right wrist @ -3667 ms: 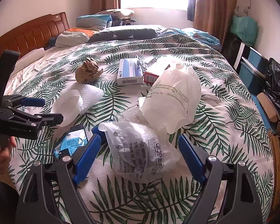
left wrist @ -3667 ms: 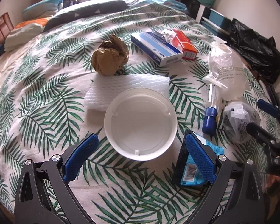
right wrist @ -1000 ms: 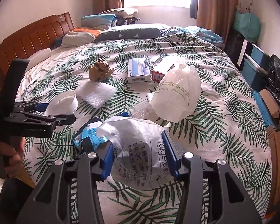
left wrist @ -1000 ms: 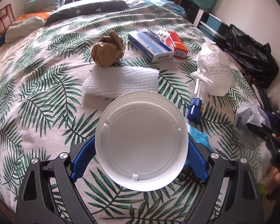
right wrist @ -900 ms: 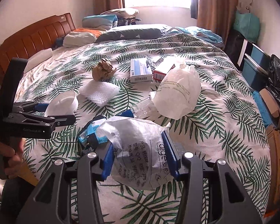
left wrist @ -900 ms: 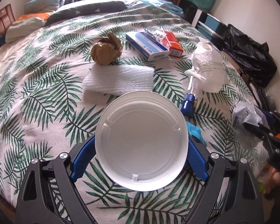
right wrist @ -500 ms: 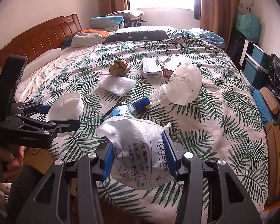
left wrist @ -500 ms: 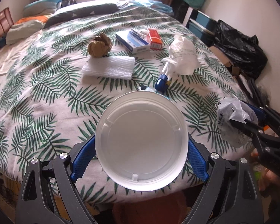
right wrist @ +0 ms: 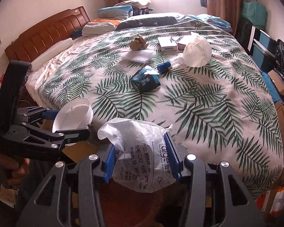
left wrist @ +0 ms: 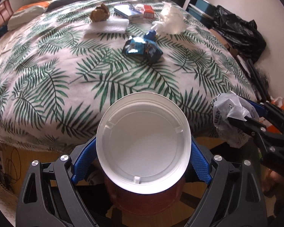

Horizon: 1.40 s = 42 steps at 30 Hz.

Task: Collect trash
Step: 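Lift the white lid and clear bag and carry both toward the red bin, then open the left tool over the red bin while the right tool releases the bag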

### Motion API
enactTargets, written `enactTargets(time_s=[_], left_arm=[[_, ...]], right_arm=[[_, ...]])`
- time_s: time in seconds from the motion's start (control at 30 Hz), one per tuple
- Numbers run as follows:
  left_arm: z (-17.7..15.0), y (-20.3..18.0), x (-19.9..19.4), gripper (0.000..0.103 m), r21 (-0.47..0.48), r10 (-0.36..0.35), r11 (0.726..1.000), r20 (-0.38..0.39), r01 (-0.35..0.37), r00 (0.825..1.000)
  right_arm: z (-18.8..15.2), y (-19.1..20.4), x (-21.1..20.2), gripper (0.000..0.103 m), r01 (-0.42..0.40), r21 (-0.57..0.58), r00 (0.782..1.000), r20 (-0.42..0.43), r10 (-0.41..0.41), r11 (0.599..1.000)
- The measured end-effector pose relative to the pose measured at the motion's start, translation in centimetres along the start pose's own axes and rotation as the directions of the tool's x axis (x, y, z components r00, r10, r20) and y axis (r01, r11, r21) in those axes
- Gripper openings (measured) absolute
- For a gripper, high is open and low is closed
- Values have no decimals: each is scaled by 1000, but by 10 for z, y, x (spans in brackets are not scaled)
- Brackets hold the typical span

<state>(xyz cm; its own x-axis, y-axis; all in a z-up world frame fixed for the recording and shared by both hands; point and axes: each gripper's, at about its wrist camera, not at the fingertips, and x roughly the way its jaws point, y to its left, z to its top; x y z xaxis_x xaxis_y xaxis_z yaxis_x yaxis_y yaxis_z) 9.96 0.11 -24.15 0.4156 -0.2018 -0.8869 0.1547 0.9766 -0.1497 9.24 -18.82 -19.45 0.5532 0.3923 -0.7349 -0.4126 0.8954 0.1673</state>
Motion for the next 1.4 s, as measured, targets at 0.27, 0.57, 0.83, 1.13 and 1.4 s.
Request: enactTargets(time_s=[0.27, 0.57, 0.83, 1.13, 1.4], left_arm=[[-63, -4, 50, 87, 4, 3, 1000, -157, -3, 988], [-105, -1, 120, 87, 34, 21, 999, -332, -10, 943], [-121, 6, 162, 89, 36, 40, 999, -446, -27, 894], [-128, 10, 175, 97, 49, 54, 998, -497, -34, 866], [-121, 26, 164, 97, 7, 120, 991, -472, -132, 873]], right_arm=[[-59, 18, 24, 47, -25, 1, 993, -118, 25, 1000], [-110, 20, 80, 47, -47, 2, 957, -287, 46, 999], [-129, 20, 112, 47, -54, 8, 926, -375, 53, 999], [-135, 16, 127, 47, -58, 28, 907, -415, 65, 998], [-136, 18, 152, 47, -83, 25, 884, -459, 85, 996]])
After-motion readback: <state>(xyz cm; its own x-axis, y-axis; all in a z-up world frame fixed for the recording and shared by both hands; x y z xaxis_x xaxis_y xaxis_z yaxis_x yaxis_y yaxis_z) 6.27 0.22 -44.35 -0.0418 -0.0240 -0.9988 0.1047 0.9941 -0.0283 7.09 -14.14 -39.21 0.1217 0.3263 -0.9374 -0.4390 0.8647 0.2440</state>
